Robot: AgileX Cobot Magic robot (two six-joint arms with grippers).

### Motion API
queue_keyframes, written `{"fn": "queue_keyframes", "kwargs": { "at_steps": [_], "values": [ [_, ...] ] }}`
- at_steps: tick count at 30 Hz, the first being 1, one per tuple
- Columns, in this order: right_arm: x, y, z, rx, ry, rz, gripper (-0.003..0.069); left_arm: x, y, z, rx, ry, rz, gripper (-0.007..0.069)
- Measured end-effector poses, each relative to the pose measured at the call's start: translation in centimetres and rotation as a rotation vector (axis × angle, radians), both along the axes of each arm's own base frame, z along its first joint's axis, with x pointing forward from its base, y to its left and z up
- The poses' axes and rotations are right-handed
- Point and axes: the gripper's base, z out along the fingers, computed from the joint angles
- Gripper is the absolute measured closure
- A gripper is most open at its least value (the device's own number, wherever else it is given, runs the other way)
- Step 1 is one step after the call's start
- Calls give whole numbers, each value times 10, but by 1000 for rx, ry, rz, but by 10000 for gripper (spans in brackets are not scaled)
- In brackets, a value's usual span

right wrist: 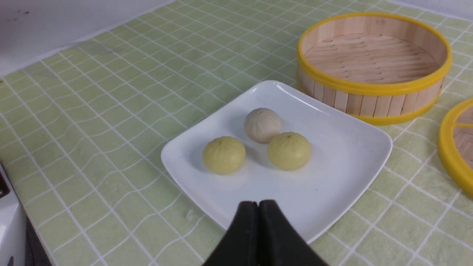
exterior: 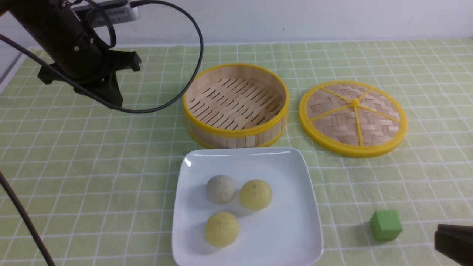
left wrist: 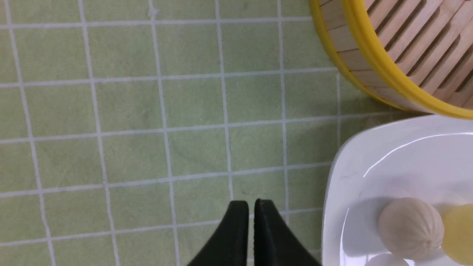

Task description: Put the steamed buns into the plate on the green tablecloth.

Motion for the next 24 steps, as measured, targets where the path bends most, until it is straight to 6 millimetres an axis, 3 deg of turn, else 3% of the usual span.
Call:
{"fn": "queue_keyframes", "kwargs": {
  "at_steps": [4,10,13,16,20,24],
  "values": [
    [-3,-7,-6,12,-15,-30,649,0,3,0,33,-2,5,571],
    [-5,-38,-36,18,-76,-325,645,1,8,-1,79,-3,31,570],
    [-7,-54,-71,-17,-90,-543,642,1,10,-1,94,-1,69,568],
    [-8,-59,-88,-38,-79,-641,639,1,11,-1,108,-3,71,566],
    [-7,-67,-121,-78,-25,-790,636,-10,13,19,117,-55,70,562],
    [-7,-69,-126,-82,-22,-820,631,-26,15,46,112,-125,71,562]
  ]
}}
